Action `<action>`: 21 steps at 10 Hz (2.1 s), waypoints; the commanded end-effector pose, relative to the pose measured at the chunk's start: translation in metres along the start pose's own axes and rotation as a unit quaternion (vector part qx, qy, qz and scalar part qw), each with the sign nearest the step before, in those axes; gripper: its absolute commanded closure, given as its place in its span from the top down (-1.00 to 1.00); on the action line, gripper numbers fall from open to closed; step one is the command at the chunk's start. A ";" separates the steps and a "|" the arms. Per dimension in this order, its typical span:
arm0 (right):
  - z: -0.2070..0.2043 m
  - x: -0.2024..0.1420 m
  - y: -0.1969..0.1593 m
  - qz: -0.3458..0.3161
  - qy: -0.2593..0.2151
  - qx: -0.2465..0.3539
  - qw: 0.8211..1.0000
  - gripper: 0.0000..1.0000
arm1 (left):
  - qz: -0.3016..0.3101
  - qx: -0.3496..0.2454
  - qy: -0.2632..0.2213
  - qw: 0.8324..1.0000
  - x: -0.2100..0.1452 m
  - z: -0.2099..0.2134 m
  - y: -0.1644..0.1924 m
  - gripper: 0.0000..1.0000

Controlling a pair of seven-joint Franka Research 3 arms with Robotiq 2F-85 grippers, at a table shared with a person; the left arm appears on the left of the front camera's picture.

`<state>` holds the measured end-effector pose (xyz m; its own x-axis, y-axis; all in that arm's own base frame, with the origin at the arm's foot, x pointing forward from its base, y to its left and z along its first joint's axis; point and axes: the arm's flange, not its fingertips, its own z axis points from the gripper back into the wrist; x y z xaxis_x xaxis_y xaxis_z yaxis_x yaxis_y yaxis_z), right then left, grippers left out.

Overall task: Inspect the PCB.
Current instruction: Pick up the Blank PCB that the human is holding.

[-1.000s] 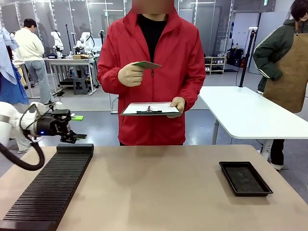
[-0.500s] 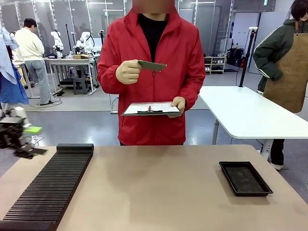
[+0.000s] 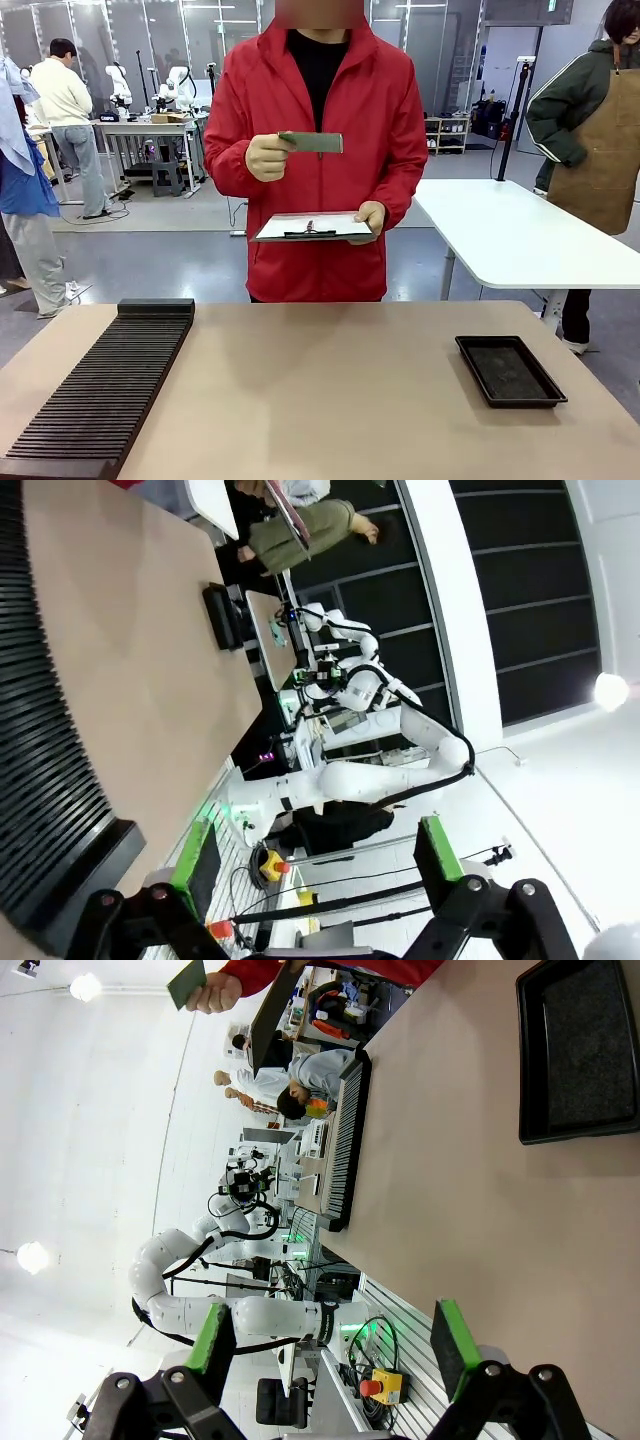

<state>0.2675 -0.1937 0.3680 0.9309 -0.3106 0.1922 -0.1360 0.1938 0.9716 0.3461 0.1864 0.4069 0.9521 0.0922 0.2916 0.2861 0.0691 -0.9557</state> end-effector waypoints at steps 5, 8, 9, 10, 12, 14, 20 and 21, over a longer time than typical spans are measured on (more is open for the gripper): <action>0.001 -0.001 0.001 0.001 -0.003 0.005 1.000 1.00 | -0.032 -0.009 -0.007 0.999 -0.016 0.032 0.012 1.00; 0.001 -0.001 0.001 0.001 -0.003 0.005 1.000 1.00 | -0.022 0.005 -0.015 1.000 -0.017 0.029 0.012 1.00; 0.001 -0.001 0.001 0.001 -0.003 0.005 1.000 1.00 | -0.022 0.005 -0.015 1.000 -0.017 0.029 0.012 1.00; 0.001 -0.001 0.001 0.001 -0.003 0.005 1.000 1.00 | -0.022 0.005 -0.015 1.000 -0.017 0.029 0.012 1.00; 0.001 -0.001 0.001 0.001 -0.003 0.005 1.000 1.00 | -0.022 0.005 -0.015 1.000 -0.017 0.029 0.012 1.00; 0.001 -0.001 0.001 0.001 -0.003 0.005 1.000 1.00 | -0.022 0.005 -0.015 1.000 -0.017 0.029 0.012 1.00; 0.001 -0.001 0.001 0.001 -0.003 0.005 1.000 1.00 | -0.022 0.005 -0.015 1.000 -0.017 0.029 0.012 1.00; 0.001 -0.001 0.001 0.001 -0.003 0.005 1.000 1.00 | -0.022 0.005 -0.015 1.000 -0.017 0.029 0.012 1.00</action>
<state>0.2675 -0.1937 0.3680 0.9309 -0.3106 0.1922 -0.1360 0.1938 0.9716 0.3309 0.2149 0.3892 0.9354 0.1192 0.3328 0.3249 0.0816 -0.9422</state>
